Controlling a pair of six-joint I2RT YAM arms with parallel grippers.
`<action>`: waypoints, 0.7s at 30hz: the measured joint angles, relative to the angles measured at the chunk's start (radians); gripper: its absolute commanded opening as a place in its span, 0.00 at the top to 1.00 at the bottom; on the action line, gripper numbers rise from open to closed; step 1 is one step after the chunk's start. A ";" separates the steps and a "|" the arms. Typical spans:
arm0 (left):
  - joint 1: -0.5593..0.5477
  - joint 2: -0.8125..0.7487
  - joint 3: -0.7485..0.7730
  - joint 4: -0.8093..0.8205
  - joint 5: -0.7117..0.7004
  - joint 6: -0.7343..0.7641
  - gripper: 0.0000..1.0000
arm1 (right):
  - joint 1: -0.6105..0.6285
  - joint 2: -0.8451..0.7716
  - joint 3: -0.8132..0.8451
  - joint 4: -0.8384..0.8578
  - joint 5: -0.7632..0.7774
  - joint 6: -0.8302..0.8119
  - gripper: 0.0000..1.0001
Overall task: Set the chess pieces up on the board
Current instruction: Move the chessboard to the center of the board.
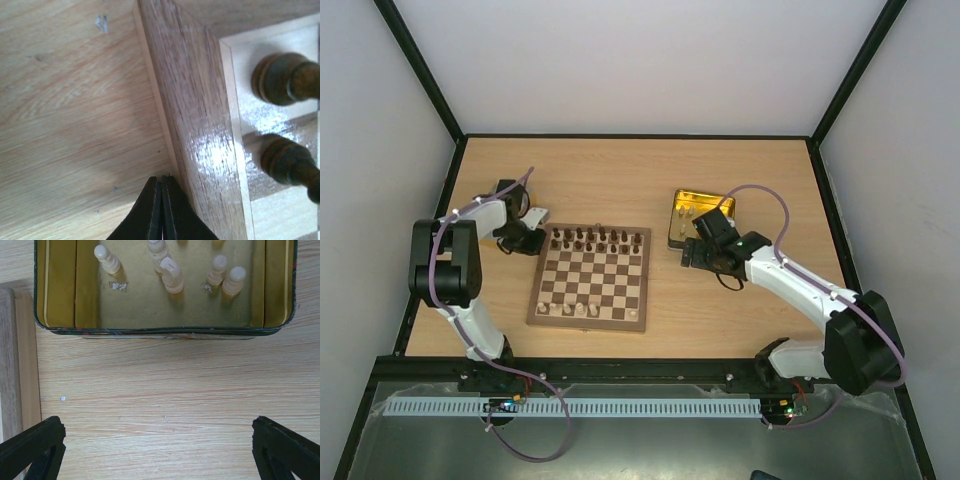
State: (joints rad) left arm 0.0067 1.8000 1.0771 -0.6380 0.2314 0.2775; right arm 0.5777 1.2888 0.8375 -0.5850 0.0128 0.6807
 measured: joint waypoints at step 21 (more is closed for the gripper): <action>-0.053 -0.150 -0.104 -0.027 -0.005 0.015 0.98 | 0.000 0.055 0.027 0.027 -0.010 -0.018 0.03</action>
State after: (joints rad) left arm -0.0467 1.6505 0.9733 -0.6655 0.2260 0.2928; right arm 0.5774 1.3441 0.8642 -0.5575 0.0029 0.6628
